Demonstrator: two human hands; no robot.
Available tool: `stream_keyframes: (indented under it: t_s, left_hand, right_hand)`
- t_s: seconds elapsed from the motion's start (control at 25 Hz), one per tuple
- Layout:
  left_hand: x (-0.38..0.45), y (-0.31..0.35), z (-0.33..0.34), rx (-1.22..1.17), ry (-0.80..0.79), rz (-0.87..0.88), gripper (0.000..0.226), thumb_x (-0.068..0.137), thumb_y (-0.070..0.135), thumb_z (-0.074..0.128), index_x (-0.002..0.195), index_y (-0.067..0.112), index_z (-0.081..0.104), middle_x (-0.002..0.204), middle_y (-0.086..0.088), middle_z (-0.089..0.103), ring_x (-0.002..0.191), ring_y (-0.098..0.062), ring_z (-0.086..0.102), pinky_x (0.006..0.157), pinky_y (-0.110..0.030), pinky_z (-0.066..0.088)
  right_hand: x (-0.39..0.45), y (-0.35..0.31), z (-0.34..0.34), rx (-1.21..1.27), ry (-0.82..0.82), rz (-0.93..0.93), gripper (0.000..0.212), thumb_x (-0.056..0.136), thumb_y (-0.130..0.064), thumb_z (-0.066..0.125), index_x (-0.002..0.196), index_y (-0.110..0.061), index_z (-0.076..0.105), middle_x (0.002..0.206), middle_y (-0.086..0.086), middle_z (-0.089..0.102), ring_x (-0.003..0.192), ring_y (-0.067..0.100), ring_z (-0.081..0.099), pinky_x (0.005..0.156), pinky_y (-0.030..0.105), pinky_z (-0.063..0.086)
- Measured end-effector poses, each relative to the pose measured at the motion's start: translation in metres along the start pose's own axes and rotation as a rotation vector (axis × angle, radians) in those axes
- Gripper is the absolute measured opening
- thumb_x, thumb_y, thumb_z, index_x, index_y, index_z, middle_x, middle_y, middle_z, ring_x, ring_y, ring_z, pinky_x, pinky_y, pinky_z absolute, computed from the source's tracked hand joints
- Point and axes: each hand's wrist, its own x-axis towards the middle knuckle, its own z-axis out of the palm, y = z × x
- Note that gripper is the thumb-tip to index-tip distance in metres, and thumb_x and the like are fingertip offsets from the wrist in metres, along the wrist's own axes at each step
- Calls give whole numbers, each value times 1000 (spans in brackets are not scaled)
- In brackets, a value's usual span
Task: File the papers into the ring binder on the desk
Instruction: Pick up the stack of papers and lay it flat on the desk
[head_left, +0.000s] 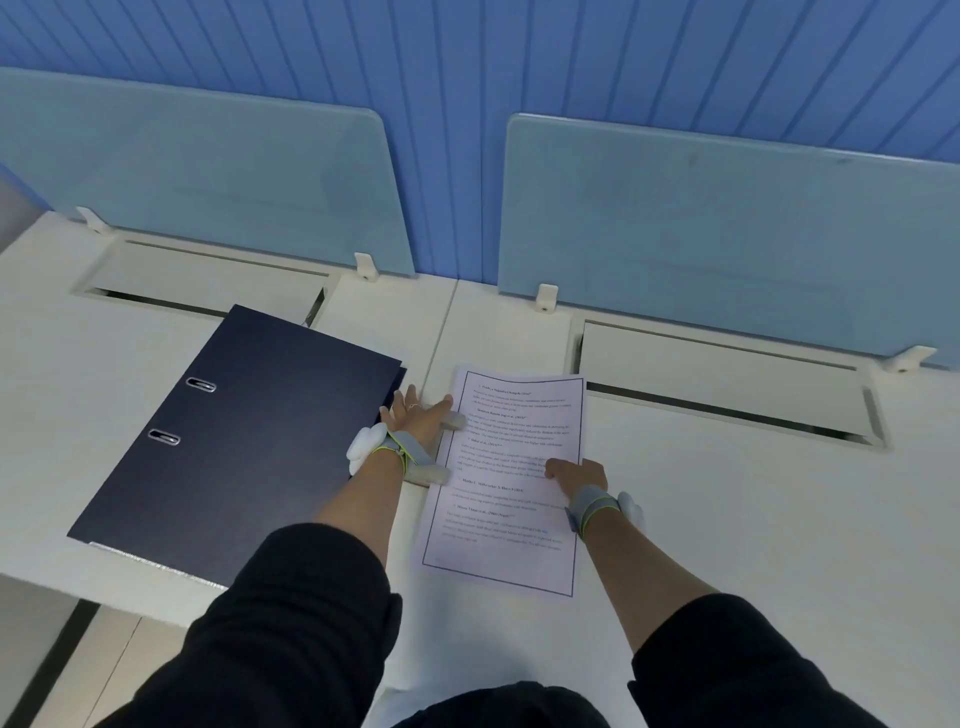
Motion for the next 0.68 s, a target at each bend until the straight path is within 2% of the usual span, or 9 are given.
stream_keyframes:
  t_s: [0.08,0.16,0.28,0.44,0.56,0.68]
  left_hand:
    - [6,-7,1,39,-4,-12,104,69,65,47,153,23,3,163,1,-7,149,-27,-14,122,-44,-6]
    - [11,-7,2,16,-30,-1,107,69,63,56,153,23,1,163,1,-9,149,-28,-16,122,-45,-7]
    - [6,-10,2,116,-15,9,123,55,62,61,153,20,0,163,-3,-9,148,-32,-16,121,-46,-6]
    - [-6,4,9,337,122,90,101,78,45,65,153,16,4,162,-11,0,149,-36,-1,121,-48,4]
    - [-26,12,18,388,207,132,91,83,39,61,152,17,7,162,-10,-2,149,-36,-7,121,-45,3]
    - [-47,2,33,642,209,266,94,80,42,63,153,21,7,162,-8,-8,149,-34,-12,119,-53,3]
  right_hand:
    - [1,0,1,13,3,15,51,77,-10,62,126,1,53,102,14,57,90,26,54,77,26,45]
    - [6,-4,1,1,-6,31,57,77,-10,62,131,1,49,113,16,60,96,27,56,80,27,46]
    - [-2,-3,-2,11,-12,13,54,78,-10,60,130,2,50,106,14,58,91,25,53,76,25,42]
    - [-12,1,-4,13,52,-80,50,80,-10,55,130,-1,53,128,16,60,112,31,59,84,28,47]
    - [-20,8,-10,-28,110,-112,43,85,-9,52,128,0,53,130,17,60,118,30,58,90,27,48]
    - [-25,25,-26,-61,165,-92,47,87,-9,51,132,0,48,135,15,56,121,30,56,99,29,46]
